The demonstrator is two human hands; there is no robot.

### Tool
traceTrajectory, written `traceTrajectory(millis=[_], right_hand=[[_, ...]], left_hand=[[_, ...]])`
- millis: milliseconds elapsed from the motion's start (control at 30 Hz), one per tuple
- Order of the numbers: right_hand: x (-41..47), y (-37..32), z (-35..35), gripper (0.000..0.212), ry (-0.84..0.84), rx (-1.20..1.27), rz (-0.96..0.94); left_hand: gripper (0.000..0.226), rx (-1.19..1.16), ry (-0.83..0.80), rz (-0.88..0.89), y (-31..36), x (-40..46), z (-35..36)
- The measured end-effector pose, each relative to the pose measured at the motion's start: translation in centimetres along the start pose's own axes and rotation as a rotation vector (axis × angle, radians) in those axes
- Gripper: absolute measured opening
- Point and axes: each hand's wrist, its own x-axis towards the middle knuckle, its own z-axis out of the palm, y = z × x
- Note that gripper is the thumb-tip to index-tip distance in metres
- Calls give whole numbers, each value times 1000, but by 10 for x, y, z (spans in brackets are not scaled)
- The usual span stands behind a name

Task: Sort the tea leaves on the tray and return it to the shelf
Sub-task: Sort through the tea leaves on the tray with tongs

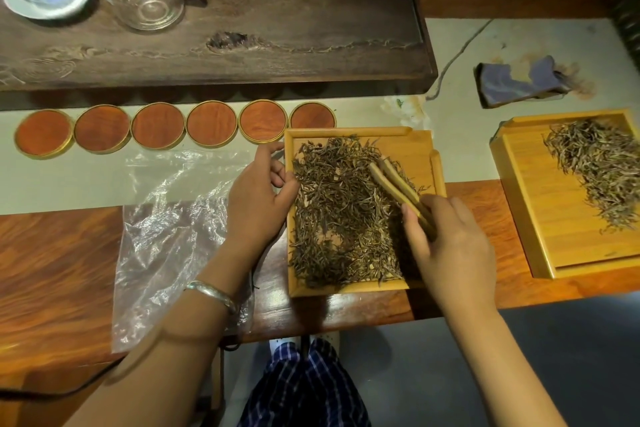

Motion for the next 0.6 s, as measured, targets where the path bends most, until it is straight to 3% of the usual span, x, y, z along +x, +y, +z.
traceTrajectory(millis=[133, 600], right_hand=[[-8, -4, 6, 27, -71, -13, -11], [7, 13, 4, 28, -3, -6, 106]], left_hand=[[43, 3, 1, 2, 0, 0, 0], [42, 5, 3, -8, 2, 0, 0]])
